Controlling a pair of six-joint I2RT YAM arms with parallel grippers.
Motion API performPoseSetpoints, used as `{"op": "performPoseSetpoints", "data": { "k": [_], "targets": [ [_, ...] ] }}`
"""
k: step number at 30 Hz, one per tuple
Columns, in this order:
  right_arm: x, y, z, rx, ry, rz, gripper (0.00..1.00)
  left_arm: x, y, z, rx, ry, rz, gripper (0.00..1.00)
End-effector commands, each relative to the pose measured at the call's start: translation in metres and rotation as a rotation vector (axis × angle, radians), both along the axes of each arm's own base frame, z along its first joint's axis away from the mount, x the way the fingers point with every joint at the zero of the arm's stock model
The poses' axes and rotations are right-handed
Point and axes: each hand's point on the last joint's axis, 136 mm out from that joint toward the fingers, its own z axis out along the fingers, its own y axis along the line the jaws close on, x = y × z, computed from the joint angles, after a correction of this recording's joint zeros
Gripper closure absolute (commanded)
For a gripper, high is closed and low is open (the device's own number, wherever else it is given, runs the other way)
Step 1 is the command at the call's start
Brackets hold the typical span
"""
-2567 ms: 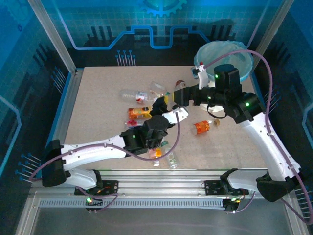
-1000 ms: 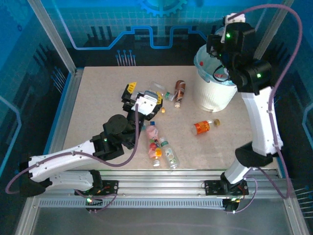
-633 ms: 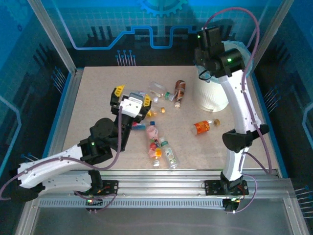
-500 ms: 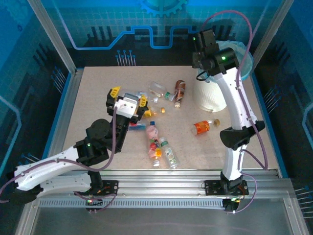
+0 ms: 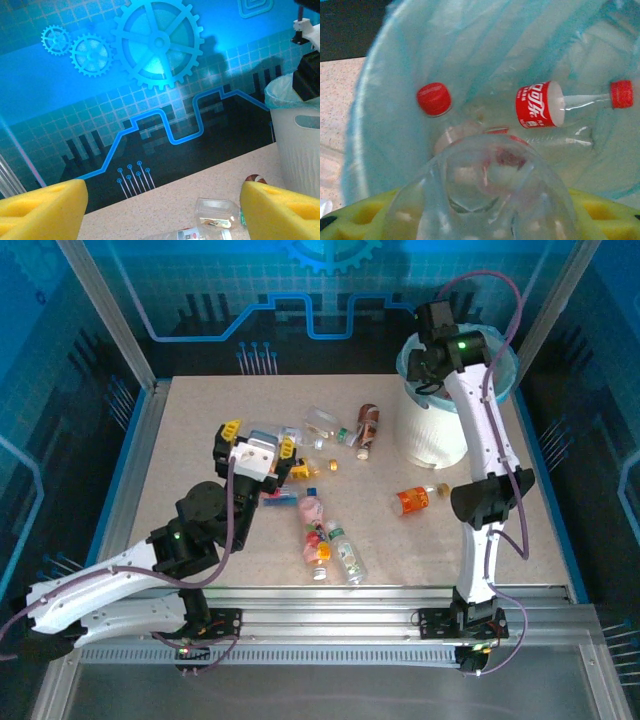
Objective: Put the plastic bottles in the bin
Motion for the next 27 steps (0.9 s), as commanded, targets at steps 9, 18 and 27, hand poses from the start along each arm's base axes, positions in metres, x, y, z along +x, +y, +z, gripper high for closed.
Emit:
{"op": "performPoseSetpoints", "data": {
  "k": [9, 18, 27],
  "targets": [
    [0.03, -0.028, -0.032, 0.001, 0.036, -0.022, 0.24, 0.006, -0.011, -0.001, -0.023, 0.035, -0.018, 0.19],
    [0.051, -0.045, -0.037, -0.099, 0.0, -0.045, 0.31, 0.01, -0.019, -0.004, -0.016, 0.053, -0.019, 0.19],
    [0.054, -0.043, -0.046, -0.076, 0.02, -0.03, 0.22, 0.013, -0.022, -0.004, -0.007, 0.054, -0.014, 0.19]
  ]
}}
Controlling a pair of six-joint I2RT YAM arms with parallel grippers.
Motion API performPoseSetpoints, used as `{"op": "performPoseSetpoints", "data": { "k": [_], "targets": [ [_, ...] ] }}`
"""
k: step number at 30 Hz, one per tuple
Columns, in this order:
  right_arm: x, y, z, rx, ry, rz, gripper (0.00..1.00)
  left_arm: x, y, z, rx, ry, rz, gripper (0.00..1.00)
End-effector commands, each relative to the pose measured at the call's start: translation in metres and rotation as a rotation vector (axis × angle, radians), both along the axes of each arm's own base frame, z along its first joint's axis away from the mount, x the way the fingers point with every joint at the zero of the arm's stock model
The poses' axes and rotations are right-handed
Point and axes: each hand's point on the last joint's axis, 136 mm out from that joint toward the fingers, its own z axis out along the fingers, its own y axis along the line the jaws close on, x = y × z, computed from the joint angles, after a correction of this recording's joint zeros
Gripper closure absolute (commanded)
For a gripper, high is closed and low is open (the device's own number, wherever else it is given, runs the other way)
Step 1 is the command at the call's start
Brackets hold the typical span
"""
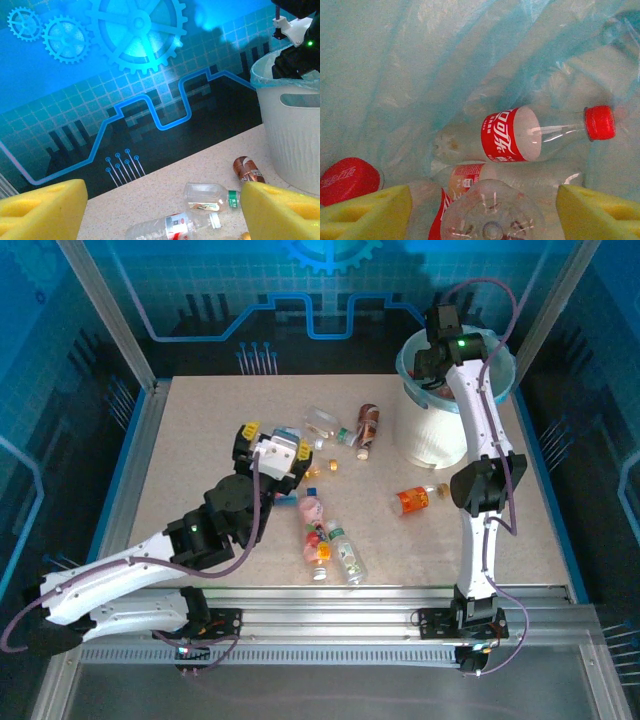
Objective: Put the plastic bottles in the bin
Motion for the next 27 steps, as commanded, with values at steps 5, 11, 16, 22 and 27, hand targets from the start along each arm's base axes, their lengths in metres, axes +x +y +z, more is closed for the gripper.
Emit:
{"op": "performPoseSetpoints", "data": {
  "k": [5, 11, 16, 22, 27],
  "targets": [
    [-0.007, 0.025, 0.033, 0.077, -0.085, 0.039, 0.2, 0.004, 0.0, 0.017, -0.054, -0.011, 0.012, 0.19],
    [-0.025, 0.059, 0.089, 0.06, -0.288, 0.075, 0.17, 0.011, 0.011, 0.002, -0.08, 0.097, 0.069, 0.18],
    [-0.046, 0.062, 0.125, 0.018, -0.378, 0.05, 0.12, 0.009, 0.035, -0.026, -0.134, 0.238, 0.144, 0.13],
    [-0.058, 0.06, 0.146, 0.014, -0.411, 0.053, 0.1, 0.001, 0.05, -0.061, -0.145, 0.388, 0.179, 0.09],
    [-0.075, 0.07, 0.167, 0.047, -0.434, 0.114, 0.11, -0.006, 0.044, -0.092, -0.154, 0.545, 0.156, 0.09]
  ]
}}
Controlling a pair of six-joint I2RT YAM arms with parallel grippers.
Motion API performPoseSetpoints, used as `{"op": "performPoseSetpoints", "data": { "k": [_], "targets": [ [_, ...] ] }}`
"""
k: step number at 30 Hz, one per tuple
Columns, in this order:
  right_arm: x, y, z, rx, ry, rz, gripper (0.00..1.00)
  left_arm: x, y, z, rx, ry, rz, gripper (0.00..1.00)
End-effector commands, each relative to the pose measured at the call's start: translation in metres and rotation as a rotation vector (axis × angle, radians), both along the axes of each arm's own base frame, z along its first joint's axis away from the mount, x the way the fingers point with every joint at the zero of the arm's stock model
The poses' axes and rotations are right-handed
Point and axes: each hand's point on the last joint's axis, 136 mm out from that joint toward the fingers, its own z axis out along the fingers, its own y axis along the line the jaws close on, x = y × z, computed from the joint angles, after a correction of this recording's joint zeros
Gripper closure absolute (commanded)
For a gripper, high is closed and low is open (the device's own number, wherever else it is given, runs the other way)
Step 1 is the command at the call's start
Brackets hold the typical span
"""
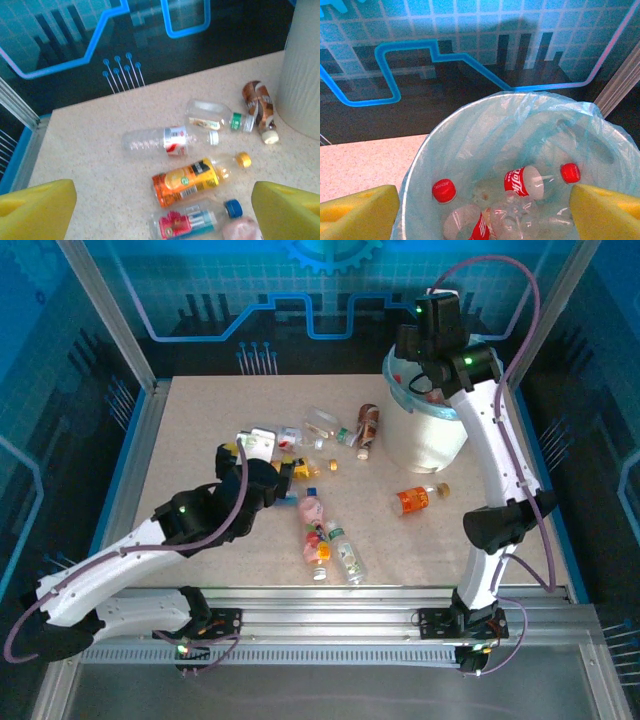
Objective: Put the plastic bottles in the bin
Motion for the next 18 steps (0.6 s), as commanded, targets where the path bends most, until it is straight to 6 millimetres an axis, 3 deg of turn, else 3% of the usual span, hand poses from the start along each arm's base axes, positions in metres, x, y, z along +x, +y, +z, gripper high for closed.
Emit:
{"op": "performPoseSetpoints", "data": {
  "k": [1, 6, 10, 14, 18],
  "targets": [
    [-0.02, 0.006, 0.031, 0.006, -0.056, 0.042, 0.12, -0.01, -0.002, -0.025, -0.052, 0.155, 0.002, 0.1],
    [-0.056, 0.025, 0.045, 0.016, -0.076, 0.145, 0.13, -0.02, -0.022, -0.077, -0.078, 0.381, 0.0, 0.1],
    [-0.087, 0.046, 0.037, 0.04, -0.08, 0.246, 0.13, -0.032, -0.039, -0.118, -0.137, 0.544, 0.018, 0.1],
    [-0.115, 0.065, 0.01, 0.079, -0.057, 0.348, 0.14, -0.044, -0.068, -0.16, -0.218, 0.702, -0.012, 0.1],
    [-0.138, 0.069, -0.027, 0.109, -0.005, 0.386, 0.14, -0.052, -0.084, -0.194, -0.27, 0.816, 0.01, 0.11]
  ]
}}
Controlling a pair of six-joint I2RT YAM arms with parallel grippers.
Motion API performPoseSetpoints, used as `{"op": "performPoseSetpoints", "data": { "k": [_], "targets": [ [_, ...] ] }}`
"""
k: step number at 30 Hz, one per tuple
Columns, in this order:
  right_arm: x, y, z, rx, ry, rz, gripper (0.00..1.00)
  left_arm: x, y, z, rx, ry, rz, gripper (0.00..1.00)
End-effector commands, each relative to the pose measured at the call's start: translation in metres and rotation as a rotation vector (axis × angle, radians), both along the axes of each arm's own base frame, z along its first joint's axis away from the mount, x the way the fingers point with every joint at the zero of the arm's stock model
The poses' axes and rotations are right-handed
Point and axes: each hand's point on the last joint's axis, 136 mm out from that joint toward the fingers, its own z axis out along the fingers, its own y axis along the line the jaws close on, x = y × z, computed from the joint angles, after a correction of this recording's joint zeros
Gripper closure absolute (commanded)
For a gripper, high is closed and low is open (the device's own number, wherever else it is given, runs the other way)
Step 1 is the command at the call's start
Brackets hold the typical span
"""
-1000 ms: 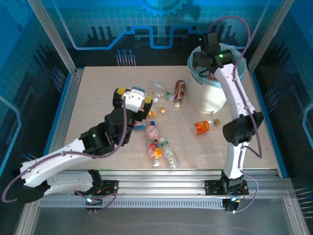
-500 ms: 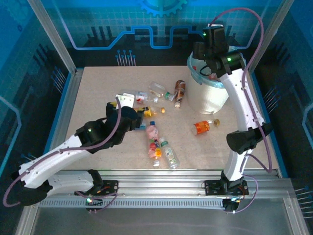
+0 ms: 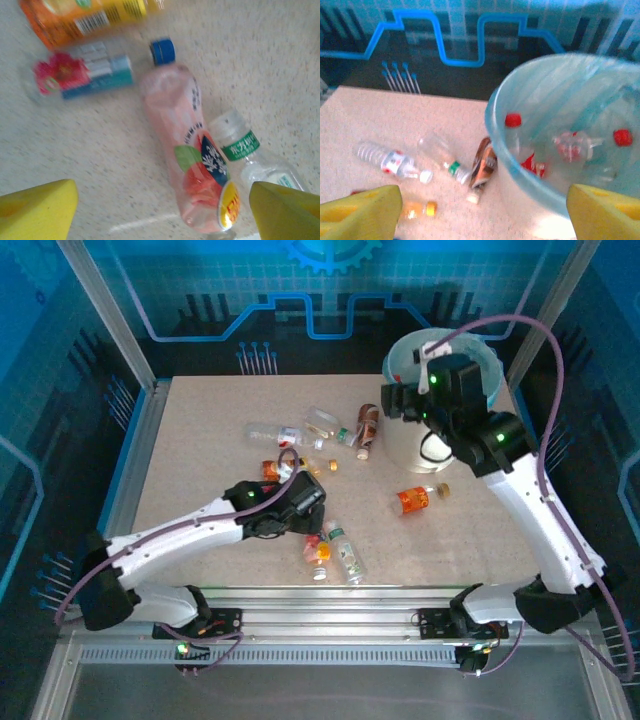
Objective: Put the plastic bottles in the bin
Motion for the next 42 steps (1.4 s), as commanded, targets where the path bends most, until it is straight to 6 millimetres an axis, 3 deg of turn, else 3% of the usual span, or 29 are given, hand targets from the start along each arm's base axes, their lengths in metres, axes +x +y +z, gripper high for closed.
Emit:
{"op": "performPoseSetpoints", "data": {
  "k": [1, 6, 11, 16, 25, 34, 42],
  "targets": [
    [-0.007, 0.015, -0.025, 0.048, 0.029, 0.055, 0.14, -0.014, -0.019, -0.031, -0.106, 0.143, 0.053, 0.11],
    [-0.025, 0.011, -0.06, 0.023, 0.097, 0.08, 0.14, -0.023, -0.023, -0.064, -0.128, 0.215, 0.089, 0.12],
    [-0.033, 0.006, -0.082, -0.005, 0.133, 0.079, 0.14, -0.029, -0.03, -0.083, -0.131, 0.278, 0.085, 0.14],
    [-0.032, 0.007, -0.088, -0.013, 0.14, 0.089, 0.13, -0.031, -0.037, -0.095, -0.135, 0.318, 0.081, 0.17],
    [-0.027, 0.012, -0.093, -0.029, 0.153, 0.101, 0.12, -0.034, -0.028, -0.107, -0.144, 0.34, 0.139, 0.28],
    [-0.024, 0.014, -0.095, -0.035, 0.161, 0.103, 0.12, -0.029, -0.01, -0.097, -0.172, 0.29, 0.178, 0.39],
    [-0.024, 0.018, -0.088, -0.018, 0.154, 0.12, 0.12, -0.017, 0.006, -0.056, -0.21, 0.134, 0.158, 0.42]
  ]
}}
